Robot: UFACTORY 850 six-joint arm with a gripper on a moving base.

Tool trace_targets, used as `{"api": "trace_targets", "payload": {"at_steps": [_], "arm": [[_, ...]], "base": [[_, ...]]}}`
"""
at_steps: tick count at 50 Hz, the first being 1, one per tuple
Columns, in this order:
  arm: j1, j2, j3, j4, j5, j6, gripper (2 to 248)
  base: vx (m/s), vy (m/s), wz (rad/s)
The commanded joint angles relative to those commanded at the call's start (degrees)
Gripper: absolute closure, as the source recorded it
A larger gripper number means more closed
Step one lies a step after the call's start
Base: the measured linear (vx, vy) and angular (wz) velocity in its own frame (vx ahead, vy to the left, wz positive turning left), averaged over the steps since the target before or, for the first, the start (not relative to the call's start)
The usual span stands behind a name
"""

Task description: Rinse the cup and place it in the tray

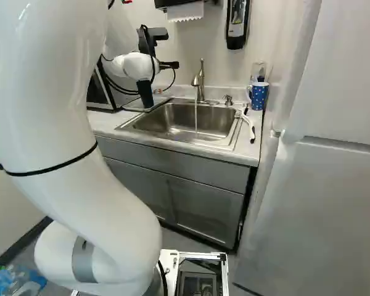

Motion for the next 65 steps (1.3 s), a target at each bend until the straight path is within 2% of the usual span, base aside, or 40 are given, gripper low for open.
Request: {"api": "trace_targets", "payload": {"at_steps": [27,65], "arm": [[-4.0,-3.2,-6.6,0.0,-3.0,0.0,3],[-8.8,-9.9,-18.7,0.0,-9.1,0.0,3]], "base": [[0.0,0.0,0.0],[0.0,0.0,0.0]]}}
